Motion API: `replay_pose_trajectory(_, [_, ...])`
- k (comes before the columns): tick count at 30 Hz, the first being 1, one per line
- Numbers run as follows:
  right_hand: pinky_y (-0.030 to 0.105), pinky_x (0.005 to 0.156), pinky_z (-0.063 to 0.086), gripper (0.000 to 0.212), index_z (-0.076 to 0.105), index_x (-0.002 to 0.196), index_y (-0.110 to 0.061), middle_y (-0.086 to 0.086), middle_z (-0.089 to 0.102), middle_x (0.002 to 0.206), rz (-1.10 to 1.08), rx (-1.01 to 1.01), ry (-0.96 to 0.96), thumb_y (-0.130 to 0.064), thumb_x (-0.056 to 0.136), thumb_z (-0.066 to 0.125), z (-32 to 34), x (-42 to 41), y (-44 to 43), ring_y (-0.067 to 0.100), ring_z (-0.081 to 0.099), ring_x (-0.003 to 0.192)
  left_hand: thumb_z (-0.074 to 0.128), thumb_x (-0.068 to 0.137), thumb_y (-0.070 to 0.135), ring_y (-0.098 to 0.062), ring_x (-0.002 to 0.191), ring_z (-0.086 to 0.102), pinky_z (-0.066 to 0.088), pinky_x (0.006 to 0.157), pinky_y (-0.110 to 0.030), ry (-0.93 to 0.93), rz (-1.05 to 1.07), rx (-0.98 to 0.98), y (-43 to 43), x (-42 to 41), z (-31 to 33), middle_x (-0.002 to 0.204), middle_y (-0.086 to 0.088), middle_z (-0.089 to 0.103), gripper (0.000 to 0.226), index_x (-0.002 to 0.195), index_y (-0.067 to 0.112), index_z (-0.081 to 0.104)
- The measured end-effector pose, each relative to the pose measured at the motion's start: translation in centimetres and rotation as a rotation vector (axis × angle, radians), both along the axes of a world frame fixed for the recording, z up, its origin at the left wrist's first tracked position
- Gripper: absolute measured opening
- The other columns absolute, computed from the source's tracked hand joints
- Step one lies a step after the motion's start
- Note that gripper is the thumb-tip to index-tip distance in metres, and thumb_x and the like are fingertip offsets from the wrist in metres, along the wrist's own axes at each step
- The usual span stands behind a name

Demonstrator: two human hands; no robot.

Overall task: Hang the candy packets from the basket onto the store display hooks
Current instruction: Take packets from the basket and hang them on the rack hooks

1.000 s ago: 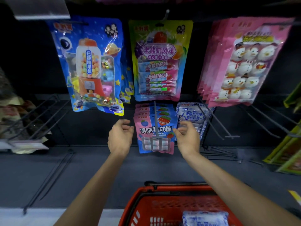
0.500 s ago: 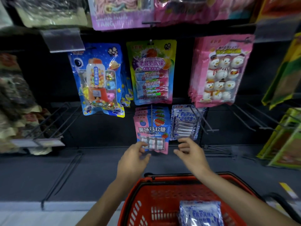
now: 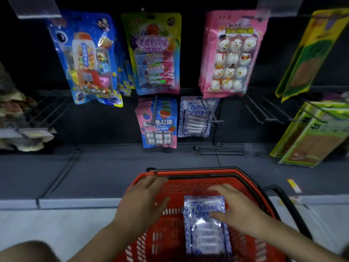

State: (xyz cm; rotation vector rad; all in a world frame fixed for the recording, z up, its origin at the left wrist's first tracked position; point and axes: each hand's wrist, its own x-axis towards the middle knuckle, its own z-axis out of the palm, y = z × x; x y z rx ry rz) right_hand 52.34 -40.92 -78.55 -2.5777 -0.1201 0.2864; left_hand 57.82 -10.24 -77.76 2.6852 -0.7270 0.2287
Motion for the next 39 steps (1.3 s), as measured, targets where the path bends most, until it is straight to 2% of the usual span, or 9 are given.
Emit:
replay_pose_trajectory(7, [0.028,0.108,0.041,0.078,0.042,0.153,-0.025,0.005,0.049,0.145,-0.03,-0.122,0.255,-0.048,0.088,0.077,-5.4,-1.6,-0.4,0.021,0.051,0.133,0.052,0.091,0.053,-0.032,0.103,0.067,0.056,0.083,-0.045,0.034,0.029,0.165,1.1,-1.2,-6.2,0.119,0.0,0.066,0.053,0.136,0.027,0.062])
replay_pose_trajectory(11, [0.028,0.111,0.041,0.084,0.039,0.157,-0.019,0.011,0.046,0.153,-0.117,-0.089,0.385,-0.041,0.088,0.081,-8.2,-2.6,0.0,0.025,0.049,0.139,0.047,0.088,0.048,-0.042,0.106,0.066,0.051,0.094,-0.057,-0.016,0.006,0.292,1.5,-1.3,-9.2,0.115,-0.009,0.069,0.055,0.128,0.019,0.071])
replay_pose_trajectory(17, [0.028,0.104,0.046,0.078,0.05,0.147,-0.012,0.014,0.059,0.145,-0.302,-0.15,0.449,-0.034,0.082,0.087,-11.5,-1.2,-1.6,0.028,0.058,0.131,0.066,0.085,0.034,-0.044,0.12,0.058,0.018,0.116,-0.073,-0.039,0.08,0.444,3.4,-0.5,-11.0,0.124,-0.021,0.065,0.046,0.127,0.015,0.069])
replay_pose_trajectory(20, [0.026,0.091,0.047,0.064,0.06,0.137,-0.006,0.014,0.067,0.134,-0.472,-0.106,0.49,-0.031,0.084,0.086,-12.5,0.5,-2.4,0.029,0.065,0.12,0.062,0.09,0.043,-0.038,0.124,0.058,0.012,0.122,-0.071,0.048,0.123,0.495,3.2,-0.4,-10.8,0.128,-0.015,0.066,0.047,0.131,0.021,0.069])
replay_pose_trajectory(22, [0.028,0.091,0.049,0.057,0.065,0.127,-0.004,0.014,0.071,0.128,-0.57,-0.035,0.504,-0.035,0.084,0.086,-13.3,1.6,-2.3,0.029,0.067,0.112,0.057,0.093,0.049,-0.032,0.13,0.056,0.003,0.123,-0.07,0.089,0.128,0.576,3.2,-0.6,-10.6,0.136,-0.01,0.064,0.047,0.134,0.027,0.067])
replay_pose_trajectory(24, [0.035,0.101,0.051,0.073,0.061,0.13,0.0,0.017,0.067,0.134,-0.678,0.049,0.526,-0.042,0.079,0.089,-14.5,2.4,-1.8,0.032,0.065,0.118,0.047,0.097,0.053,-0.029,0.137,0.049,-0.005,0.121,-0.071,0.117,0.113,0.678,3.2,-0.9,-10.5,0.145,-0.005,0.058,0.047,0.135,0.034,0.065])
replay_pose_trajectory(27, [0.045,0.116,0.043,0.109,0.037,0.154,0.001,0.02,0.045,0.158,-0.783,0.217,0.582,-0.042,0.072,0.094,-15.9,3.0,-0.4,0.039,0.047,0.143,0.042,0.098,0.055,-0.028,0.137,0.048,-0.005,0.119,-0.073,0.133,0.102,0.719,3.1,-0.8,-10.2,0.146,-0.004,0.057,0.045,0.13,0.036,0.067])
replay_pose_trajectory(32, [0.041,0.118,0.04,0.1,0.029,0.158,0.004,0.023,0.041,0.161,-0.901,0.205,0.534,-0.034,0.085,0.086,-16.5,3.5,1.9,0.038,0.044,0.146,0.037,0.101,0.055,-0.027,0.139,0.049,-0.004,0.119,-0.073,0.134,0.101,0.729,3.0,-0.9,-10.0,0.144,-0.003,0.059,0.046,0.132,0.035,0.064])
replay_pose_trajectory(39, [0.043,0.122,0.032,0.116,0.023,0.162,-0.002,0.018,0.031,0.167,-0.843,0.379,0.576,-0.031,0.075,0.094,-15.8,4.8,2.7,0.037,0.032,0.154,0.036,0.101,0.056,-0.025,0.139,0.049,-0.007,0.119,-0.072,0.172,0.108,0.734,2.8,-0.8,-9.6,0.142,-0.001,0.06,0.046,0.132,0.035,0.064])
